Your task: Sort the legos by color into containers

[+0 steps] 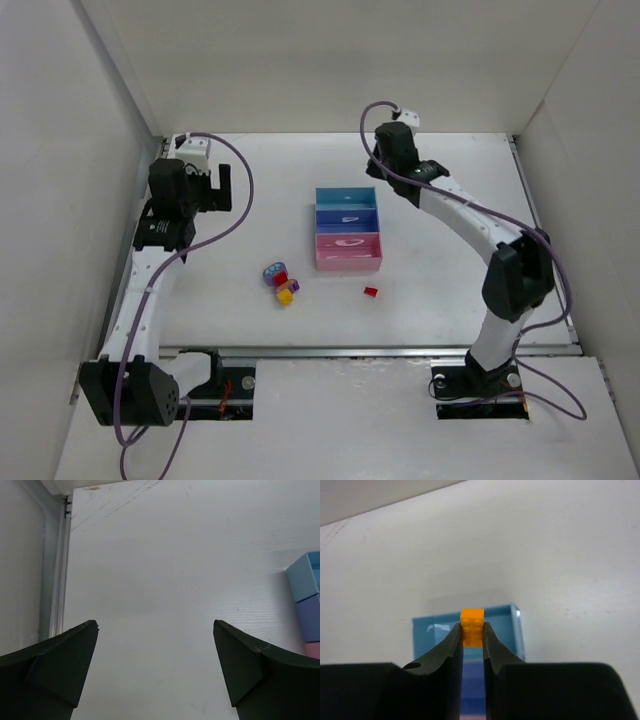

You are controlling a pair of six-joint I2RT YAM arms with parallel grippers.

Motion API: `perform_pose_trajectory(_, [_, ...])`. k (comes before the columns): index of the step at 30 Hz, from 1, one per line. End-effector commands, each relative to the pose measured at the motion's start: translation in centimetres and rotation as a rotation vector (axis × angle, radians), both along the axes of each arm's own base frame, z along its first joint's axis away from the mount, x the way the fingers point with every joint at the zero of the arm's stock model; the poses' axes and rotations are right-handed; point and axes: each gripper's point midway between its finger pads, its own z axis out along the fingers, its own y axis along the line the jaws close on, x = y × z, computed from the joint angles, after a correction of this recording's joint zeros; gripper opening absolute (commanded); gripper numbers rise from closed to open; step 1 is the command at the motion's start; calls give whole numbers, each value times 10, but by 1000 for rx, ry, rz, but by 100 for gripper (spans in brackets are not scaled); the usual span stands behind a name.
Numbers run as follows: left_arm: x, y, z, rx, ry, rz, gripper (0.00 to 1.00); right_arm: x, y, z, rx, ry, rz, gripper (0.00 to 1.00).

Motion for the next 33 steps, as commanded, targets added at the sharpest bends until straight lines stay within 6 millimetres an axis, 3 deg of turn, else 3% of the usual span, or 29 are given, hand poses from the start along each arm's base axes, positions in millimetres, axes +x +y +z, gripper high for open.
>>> perform_pose_trajectory(1, [15, -20, 19, -47, -44, -93, 100, 20, 34, -13, -21, -7, 92, 0])
perform_pose_trajectory(4, [24, -30, 5, -44, -2, -161, 100, 22, 65, -19, 87, -23, 134, 0])
perform_pose_trajectory(6, [30, -40, 3, -48, 8, -226, 100, 24, 75, -24, 110, -18, 133, 0])
perform_pose_trajectory(7, [29, -42, 7, -42, 3, -244, 100, 24, 78, -35, 107, 4, 146, 0])
perform_pose_trajectory(9, [32, -42, 2, -30, 15, -249, 100, 22, 82, -39, 118, 25, 161, 0])
perform_pose_trajectory(14, [37, -33, -21, -2, 56, -207, 100, 18, 93, -71, 130, 92, 166, 0])
perform_pose_trajectory(16, [37, -33, -21, -2, 56, -207, 100, 17, 92, -84, 123, 121, 158, 0])
perform_pose_trajectory(19, [37, -33, -21, -2, 56, -207, 100, 18, 93, -88, 113, 139, 157, 9])
perform_pose_trajectory(23, [34, -29, -23, 7, 46, -189, 100, 20, 92, -86, 101, 135, 154, 38])
perform_pose_trajectory(27, [33, -27, -23, 4, 39, -174, 100, 21, 92, -82, 98, 125, 160, 56])
perform_pose_trajectory(30, [33, -27, -23, 4, 39, -174, 100, 19, 96, -83, 104, 133, 188, 61])
perform_pose_trajectory(33, [31, -27, -24, 4, 39, -174, 100, 14, 101, -66, 98, 103, 224, 62])
